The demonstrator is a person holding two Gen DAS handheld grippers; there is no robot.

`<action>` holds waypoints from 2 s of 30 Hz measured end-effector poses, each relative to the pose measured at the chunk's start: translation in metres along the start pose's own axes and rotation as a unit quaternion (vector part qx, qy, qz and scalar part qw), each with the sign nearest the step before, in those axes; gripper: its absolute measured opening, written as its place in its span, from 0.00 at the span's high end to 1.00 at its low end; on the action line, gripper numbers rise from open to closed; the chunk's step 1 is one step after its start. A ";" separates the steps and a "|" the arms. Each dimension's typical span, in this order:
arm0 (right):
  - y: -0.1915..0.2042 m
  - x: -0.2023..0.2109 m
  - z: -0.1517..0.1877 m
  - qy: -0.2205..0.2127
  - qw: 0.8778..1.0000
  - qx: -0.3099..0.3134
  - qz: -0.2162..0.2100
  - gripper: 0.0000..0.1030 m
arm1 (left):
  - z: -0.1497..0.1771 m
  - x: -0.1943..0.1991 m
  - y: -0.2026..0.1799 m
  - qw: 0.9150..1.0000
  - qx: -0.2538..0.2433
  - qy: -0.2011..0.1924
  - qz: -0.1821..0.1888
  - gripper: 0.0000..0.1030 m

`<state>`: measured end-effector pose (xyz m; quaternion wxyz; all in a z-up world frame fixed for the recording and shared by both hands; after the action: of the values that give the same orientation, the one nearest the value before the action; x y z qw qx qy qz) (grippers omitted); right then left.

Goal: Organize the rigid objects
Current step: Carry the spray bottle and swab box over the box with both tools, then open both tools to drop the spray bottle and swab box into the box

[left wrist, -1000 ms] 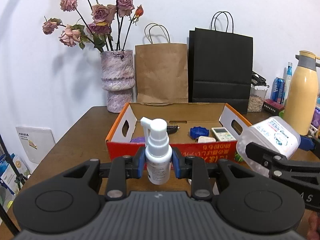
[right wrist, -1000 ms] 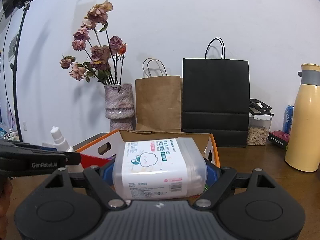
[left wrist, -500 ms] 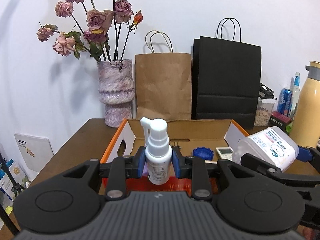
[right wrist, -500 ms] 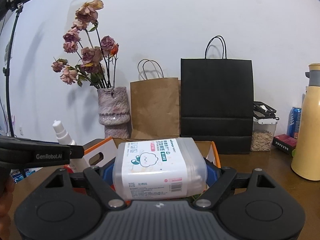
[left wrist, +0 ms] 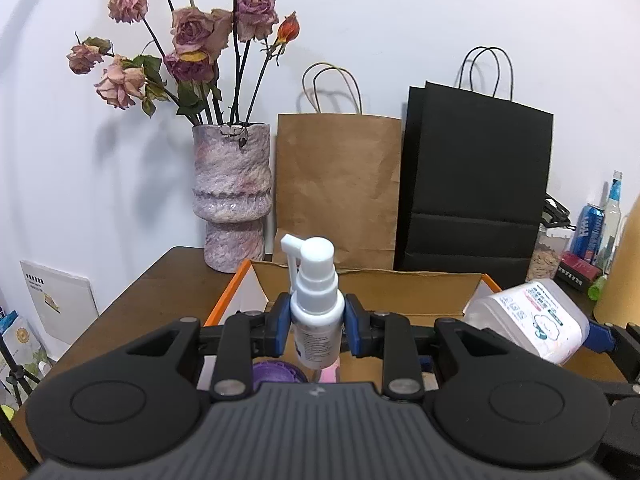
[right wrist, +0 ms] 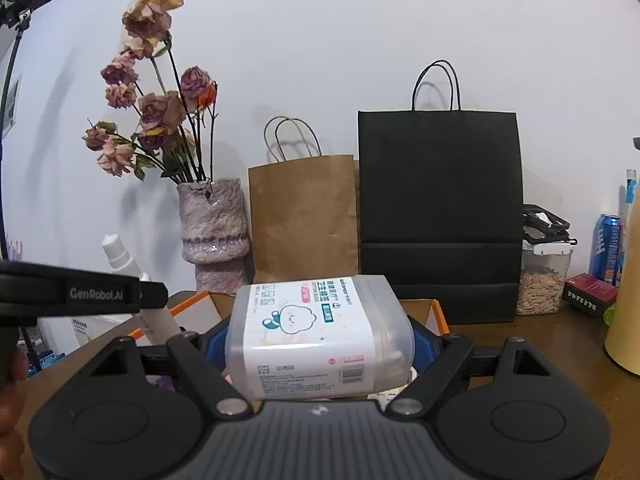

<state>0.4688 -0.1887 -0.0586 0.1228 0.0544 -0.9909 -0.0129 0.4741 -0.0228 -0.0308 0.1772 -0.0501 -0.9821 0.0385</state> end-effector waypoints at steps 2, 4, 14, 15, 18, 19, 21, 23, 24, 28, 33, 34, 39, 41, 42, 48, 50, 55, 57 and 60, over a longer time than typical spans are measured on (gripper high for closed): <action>0.001 -0.007 0.000 0.002 1.000 0.001 0.000 0.20 | -0.001 -0.008 0.002 1.000 0.002 0.003 0.000 0.72; 0.002 -0.015 0.000 0.003 1.000 0.003 -0.001 0.20 | -0.002 -0.016 0.003 1.000 0.003 0.006 -0.001 0.72; 0.004 -0.049 -0.001 0.013 1.000 0.010 0.001 0.20 | -0.004 -0.053 0.011 1.000 0.000 0.022 -0.010 0.72; 0.004 -0.052 -0.001 0.014 1.000 0.010 0.002 0.20 | -0.004 -0.056 0.012 1.000 0.000 0.023 -0.011 0.72; 0.003 -0.060 0.000 0.019 1.000 0.013 0.004 0.20 | -0.005 -0.065 0.017 1.000 0.001 0.027 -0.013 0.72; 0.003 -0.063 0.001 0.021 1.000 0.015 0.005 0.20 | -0.005 -0.067 0.018 0.999 0.001 0.029 -0.013 0.72; 0.002 -0.068 0.002 0.023 1.000 0.017 0.006 0.20 | -0.005 -0.072 0.020 0.999 -0.001 0.033 -0.015 0.72; 0.002 -0.072 0.003 0.026 0.999 0.020 0.007 0.20 | -0.004 -0.077 0.021 0.999 -0.003 0.037 -0.016 0.72; 0.002 -0.074 0.004 0.028 0.999 0.020 0.007 0.20 | -0.003 -0.079 0.022 0.999 -0.004 0.040 -0.018 0.72; 0.001 -0.079 0.008 0.039 0.999 0.021 0.008 0.19 | 0.003 -0.085 0.022 0.998 -0.013 0.054 -0.023 0.72; -0.004 -0.079 0.010 0.044 0.999 0.012 0.022 0.11 | 0.004 -0.082 0.021 0.998 -0.029 0.040 -0.040 0.09; -0.005 -0.079 0.010 0.043 0.999 0.011 0.025 0.07 | 0.003 -0.079 0.020 0.998 -0.034 0.032 -0.046 0.02; -0.005 -0.078 0.010 0.039 0.999 0.016 0.032 0.00 | 0.001 -0.077 0.020 0.998 -0.039 0.028 -0.049 0.00; -0.004 -0.077 0.010 0.040 0.999 0.018 0.032 0.00 | 0.001 -0.077 0.020 0.997 -0.040 0.029 -0.051 0.00; -0.004 -0.077 0.010 0.039 0.999 0.018 0.032 0.00 | 0.001 -0.077 0.020 0.998 -0.040 0.029 -0.051 0.00; -0.004 -0.077 0.010 0.038 0.999 0.017 0.031 0.00 | 0.000 -0.076 0.020 0.998 -0.039 0.028 -0.050 0.00; -0.004 -0.076 0.010 0.038 0.999 0.017 0.031 0.00 | 0.000 -0.075 0.020 0.998 -0.038 0.027 -0.051 0.00; -0.004 -0.076 0.010 0.037 0.999 0.017 0.032 0.00 | -0.001 -0.073 0.021 0.998 -0.034 0.025 -0.049 0.00; -0.004 -0.075 0.009 0.036 0.999 0.016 0.033 0.00 | -0.001 -0.072 0.021 0.998 -0.033 0.026 -0.048 0.00; -0.004 -0.072 0.008 0.032 0.999 0.015 0.034 0.00 | 0.000 -0.070 0.022 0.998 -0.032 0.026 -0.048 0.00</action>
<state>0.5362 -0.1846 -0.0842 0.1542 0.0234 -0.9877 0.0083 0.5409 -0.0092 -0.0564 0.2027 -0.0091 -0.9792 -0.0029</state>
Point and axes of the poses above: each gripper's, at about its wrist camera, not at the fingertips, and x roughly against the way its jaws point, y to its left, z to its underside, the point moved 7 cm from there along -x, roughly the way its jaws point, and after that the axes turned 7 degrees about z, right-handed, at the moved point
